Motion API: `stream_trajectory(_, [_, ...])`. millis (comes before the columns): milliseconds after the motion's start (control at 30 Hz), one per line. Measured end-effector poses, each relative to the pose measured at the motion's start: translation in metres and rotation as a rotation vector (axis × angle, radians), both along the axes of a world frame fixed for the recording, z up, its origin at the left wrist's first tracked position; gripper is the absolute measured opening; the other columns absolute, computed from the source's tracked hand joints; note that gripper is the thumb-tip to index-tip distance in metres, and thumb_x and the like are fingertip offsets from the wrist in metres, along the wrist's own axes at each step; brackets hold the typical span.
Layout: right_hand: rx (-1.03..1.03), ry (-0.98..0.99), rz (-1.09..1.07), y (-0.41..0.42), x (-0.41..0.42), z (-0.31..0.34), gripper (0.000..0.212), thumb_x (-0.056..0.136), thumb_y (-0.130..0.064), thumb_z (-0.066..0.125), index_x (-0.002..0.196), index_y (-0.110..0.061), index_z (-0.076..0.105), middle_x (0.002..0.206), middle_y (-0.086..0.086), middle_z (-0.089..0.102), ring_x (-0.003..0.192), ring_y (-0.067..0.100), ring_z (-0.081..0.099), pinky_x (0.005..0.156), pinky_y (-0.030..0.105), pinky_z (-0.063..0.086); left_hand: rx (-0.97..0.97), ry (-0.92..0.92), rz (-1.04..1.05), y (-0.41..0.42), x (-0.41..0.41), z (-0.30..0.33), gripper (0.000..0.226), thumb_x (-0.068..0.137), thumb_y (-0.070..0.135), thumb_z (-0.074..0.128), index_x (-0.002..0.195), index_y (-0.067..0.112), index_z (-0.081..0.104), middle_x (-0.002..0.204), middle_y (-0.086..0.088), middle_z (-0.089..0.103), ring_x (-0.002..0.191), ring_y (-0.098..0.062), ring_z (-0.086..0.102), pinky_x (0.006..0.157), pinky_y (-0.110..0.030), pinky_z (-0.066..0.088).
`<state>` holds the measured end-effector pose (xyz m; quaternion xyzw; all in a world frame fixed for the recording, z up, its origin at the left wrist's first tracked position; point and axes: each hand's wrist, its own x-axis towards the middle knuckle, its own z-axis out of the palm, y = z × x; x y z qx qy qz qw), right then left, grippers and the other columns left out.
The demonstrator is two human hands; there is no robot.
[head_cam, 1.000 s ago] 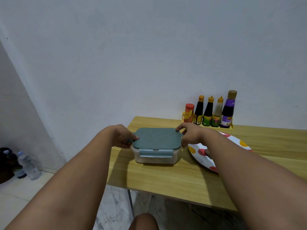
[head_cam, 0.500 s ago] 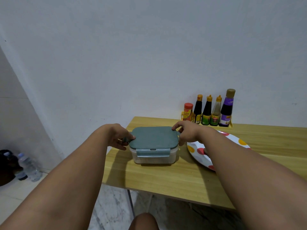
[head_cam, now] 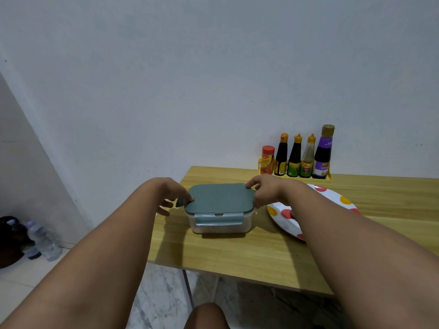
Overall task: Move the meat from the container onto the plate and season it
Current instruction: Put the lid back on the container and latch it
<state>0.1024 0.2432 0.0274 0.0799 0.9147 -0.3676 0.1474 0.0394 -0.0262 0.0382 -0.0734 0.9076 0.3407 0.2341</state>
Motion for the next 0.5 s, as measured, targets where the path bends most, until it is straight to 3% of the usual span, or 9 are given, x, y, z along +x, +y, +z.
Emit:
stream_trajectory(67, [-0.056,-0.003,-0.025,-0.001,0.001,0.003,0.049,0.082,-0.003,0.067,0.13,-0.008,0.058,0.117,0.019,0.063,0.091,0.022,0.061,0.088,0.035,0.055,-0.031,0.02,-0.002,0.004,0.001,0.002,0.029,0.084,0.025,0.078,0.102,0.01,0.06,0.112,-0.006,0.057,0.095,-0.021,0.057,0.092,-0.043,0.056])
stream_trajectory(167, [-0.092,0.002,-0.072,-0.003,0.001,0.006,0.035,0.08,-0.017,0.076,0.113,-0.008,0.068,0.118,0.016,0.064,0.103,0.026,0.065,0.093,0.041,0.056,-0.036,0.02,-0.019,0.013,0.001,0.002,0.025,0.087,0.021,0.074,0.105,0.007,0.063,0.106,-0.008,0.063,0.083,-0.021,0.061,0.095,-0.044,0.055])
stream_trajectory(333, [-0.105,0.034,-0.113,-0.011,0.006,0.004,0.053,0.076,-0.013,0.083,0.122,-0.009,0.059,0.105,0.012,0.059,0.098,0.03,0.067,0.086,0.043,0.059,-0.084,0.054,-0.065,0.026,0.003,0.001,0.049,0.083,0.034,0.08,0.112,0.004,0.055,0.119,-0.013,0.063,0.108,-0.028,0.064,0.095,-0.041,0.055])
stream_trajectory(500, [-0.226,0.007,-0.187,-0.013,0.006,0.002,0.056,0.074,0.001,0.081,0.123,-0.006,0.055,0.092,0.011,0.056,0.077,0.027,0.064,0.086,0.045,0.059,-0.106,0.108,-0.059,0.033,-0.001,-0.008,0.063,0.08,0.035,0.082,0.122,-0.003,0.055,0.117,-0.018,0.067,0.103,-0.03,0.068,0.094,-0.042,0.057])
